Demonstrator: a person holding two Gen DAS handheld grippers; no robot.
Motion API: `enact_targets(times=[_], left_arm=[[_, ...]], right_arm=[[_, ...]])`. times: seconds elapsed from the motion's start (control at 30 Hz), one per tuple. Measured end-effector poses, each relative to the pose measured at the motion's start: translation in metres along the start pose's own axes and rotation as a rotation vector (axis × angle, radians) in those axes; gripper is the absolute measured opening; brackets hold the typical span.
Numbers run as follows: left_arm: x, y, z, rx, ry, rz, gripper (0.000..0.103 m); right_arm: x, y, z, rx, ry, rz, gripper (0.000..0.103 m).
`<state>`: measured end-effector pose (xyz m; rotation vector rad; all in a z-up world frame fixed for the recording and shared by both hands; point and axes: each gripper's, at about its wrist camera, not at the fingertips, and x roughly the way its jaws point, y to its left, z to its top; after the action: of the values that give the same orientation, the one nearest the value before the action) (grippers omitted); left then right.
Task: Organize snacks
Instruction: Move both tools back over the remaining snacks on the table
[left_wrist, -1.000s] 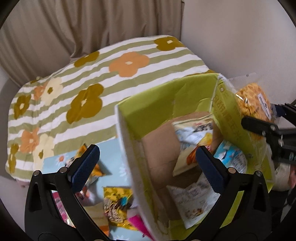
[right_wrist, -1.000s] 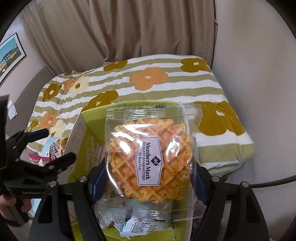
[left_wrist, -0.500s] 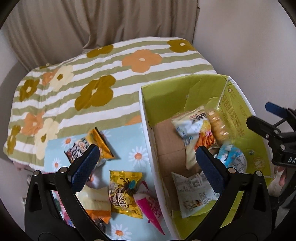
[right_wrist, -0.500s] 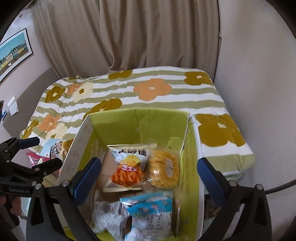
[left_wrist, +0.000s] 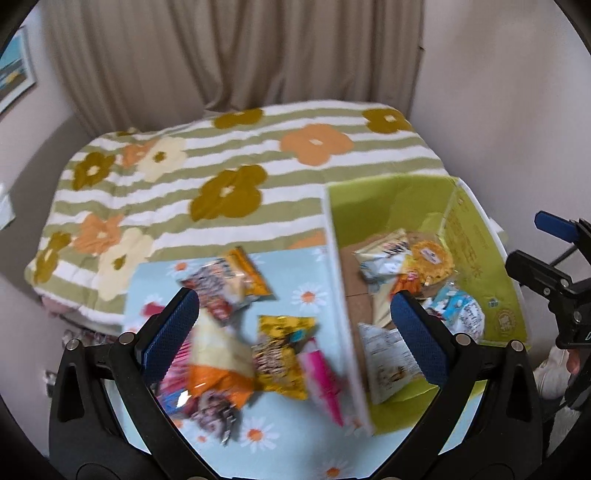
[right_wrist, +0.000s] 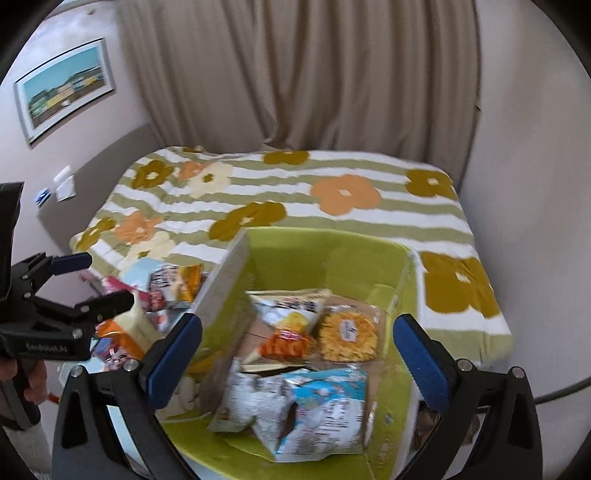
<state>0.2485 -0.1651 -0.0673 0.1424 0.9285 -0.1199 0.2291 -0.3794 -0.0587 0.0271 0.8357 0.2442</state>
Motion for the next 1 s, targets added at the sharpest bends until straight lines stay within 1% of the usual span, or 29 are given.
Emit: enact_targets(times=[0.1,0.17,0.23,0.3,0.43,0.57,0.7,0.73,0.93,1.0], left_arm=[[-0.022,0.033,-0.006,-0.053,-0.017,0.051,0.103],[-0.035,0.06,-0.01,-0.097,-0.028,0.087,0.103],[-0.043,0.082,-0.013,-0.13,-0.033,0.108,0.103],[-0.048,0.105,-0.018,-0.161,-0.036,0.125,0.103],[-0.044,0.145,-0.027,-0.187,-0.028,0.136,0.103],[-0.029,0.18,-0.035,-0.175,0.008,0.089,0.103],[-0.008,0.203,-0.042,-0.104,0.047,0.052,0.103],[-0.001,0.209,-0.043,-0.092,0.061,0.031,0.103],[0.038,0.222,-0.05,0.003,0.127,-0.083,0.103],[0.053,0.223,-0.054,0.04,0.161,-0.132,0.103]], right_arm=[[-0.004,0.021,0.004,-0.013,-0.022,0.051,0.103],[-0.005,0.035,0.004,-0.016,-0.034,0.068,0.103],[-0.003,0.052,0.006,-0.016,-0.041,0.088,0.103],[0.002,0.069,0.006,-0.029,-0.041,0.103,0.103],[0.014,0.107,0.002,-0.054,-0.029,0.107,0.103],[0.033,0.149,-0.007,-0.05,0.009,0.081,0.103],[0.054,0.179,-0.021,-0.027,0.055,0.054,0.103],[0.062,0.188,-0.027,-0.014,0.075,0.046,0.103],[0.091,0.222,-0.054,0.03,0.131,0.004,0.103],[0.099,0.23,-0.062,0.041,0.146,-0.012,0.103]])
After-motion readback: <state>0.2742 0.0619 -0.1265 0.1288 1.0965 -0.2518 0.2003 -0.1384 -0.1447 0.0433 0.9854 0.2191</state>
